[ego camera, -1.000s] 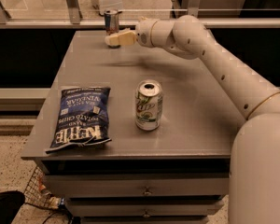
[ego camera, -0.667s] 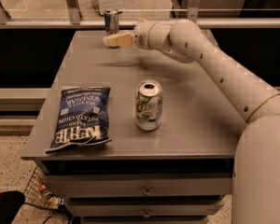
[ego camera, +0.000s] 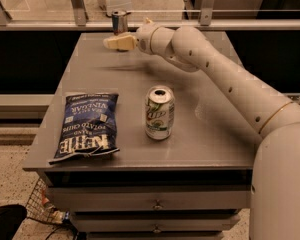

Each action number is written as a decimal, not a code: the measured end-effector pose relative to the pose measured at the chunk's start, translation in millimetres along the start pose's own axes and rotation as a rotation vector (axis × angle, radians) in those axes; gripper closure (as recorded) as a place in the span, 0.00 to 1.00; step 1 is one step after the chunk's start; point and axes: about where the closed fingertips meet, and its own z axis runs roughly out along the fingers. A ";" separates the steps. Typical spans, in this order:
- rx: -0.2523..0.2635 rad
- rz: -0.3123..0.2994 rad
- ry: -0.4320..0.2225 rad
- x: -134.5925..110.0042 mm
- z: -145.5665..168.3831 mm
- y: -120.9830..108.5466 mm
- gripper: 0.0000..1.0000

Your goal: Knock redbull can over

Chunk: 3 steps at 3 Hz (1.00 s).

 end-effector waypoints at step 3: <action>-0.025 0.020 -0.039 -3.3 20.7 -17.2 0.00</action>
Offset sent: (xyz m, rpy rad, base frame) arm 0.0339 -0.0066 0.0051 0.0559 -0.0125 0.0145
